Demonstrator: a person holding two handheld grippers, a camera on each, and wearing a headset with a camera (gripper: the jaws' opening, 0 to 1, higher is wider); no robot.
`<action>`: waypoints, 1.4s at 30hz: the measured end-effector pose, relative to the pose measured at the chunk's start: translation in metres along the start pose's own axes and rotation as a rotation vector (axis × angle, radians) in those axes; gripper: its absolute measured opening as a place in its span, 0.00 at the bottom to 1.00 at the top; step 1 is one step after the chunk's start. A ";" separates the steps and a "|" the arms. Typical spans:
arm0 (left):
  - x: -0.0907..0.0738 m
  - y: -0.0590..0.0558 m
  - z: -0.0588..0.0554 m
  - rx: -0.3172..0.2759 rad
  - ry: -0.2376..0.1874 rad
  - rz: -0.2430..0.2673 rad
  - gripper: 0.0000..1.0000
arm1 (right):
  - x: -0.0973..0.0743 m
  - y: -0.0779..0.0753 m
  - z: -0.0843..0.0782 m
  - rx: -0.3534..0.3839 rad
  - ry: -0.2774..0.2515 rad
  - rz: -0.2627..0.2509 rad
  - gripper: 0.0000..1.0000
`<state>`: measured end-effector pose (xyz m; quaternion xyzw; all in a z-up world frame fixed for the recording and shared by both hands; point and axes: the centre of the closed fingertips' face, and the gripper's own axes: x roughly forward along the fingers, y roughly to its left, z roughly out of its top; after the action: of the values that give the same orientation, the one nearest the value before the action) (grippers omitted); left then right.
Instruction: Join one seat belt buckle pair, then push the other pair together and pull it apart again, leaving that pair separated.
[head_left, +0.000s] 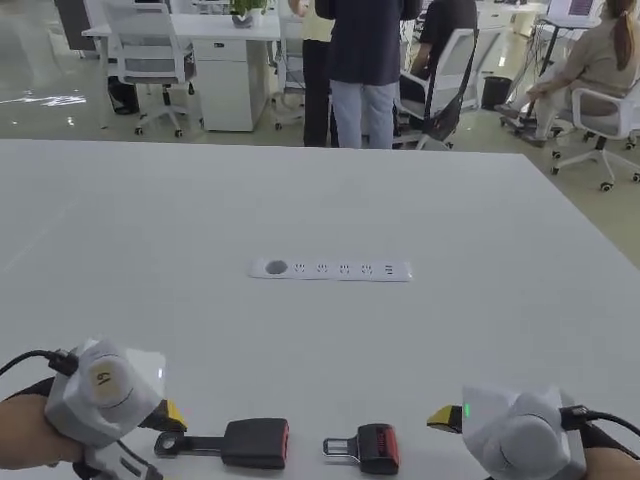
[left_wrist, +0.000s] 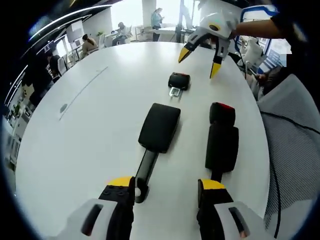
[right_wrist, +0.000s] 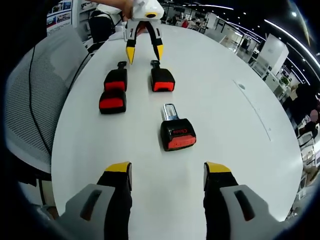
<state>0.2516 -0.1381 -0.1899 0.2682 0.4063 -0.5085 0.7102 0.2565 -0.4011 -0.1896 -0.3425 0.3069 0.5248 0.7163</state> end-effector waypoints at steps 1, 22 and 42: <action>-0.001 -0.002 -0.001 -0.012 -0.013 0.004 0.52 | -0.001 0.002 -0.001 0.004 -0.002 -0.004 0.57; -0.030 -0.031 -0.028 -0.226 -0.317 0.171 0.66 | -0.013 0.039 0.006 0.202 -0.153 -0.084 0.67; -0.034 -0.060 -0.007 -0.253 -0.553 0.272 1.00 | -0.012 0.064 0.025 0.311 -0.371 -0.200 0.99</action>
<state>0.1880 -0.1358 -0.1625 0.0814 0.2188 -0.4081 0.8826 0.1944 -0.3731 -0.1764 -0.1548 0.2118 0.4517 0.8527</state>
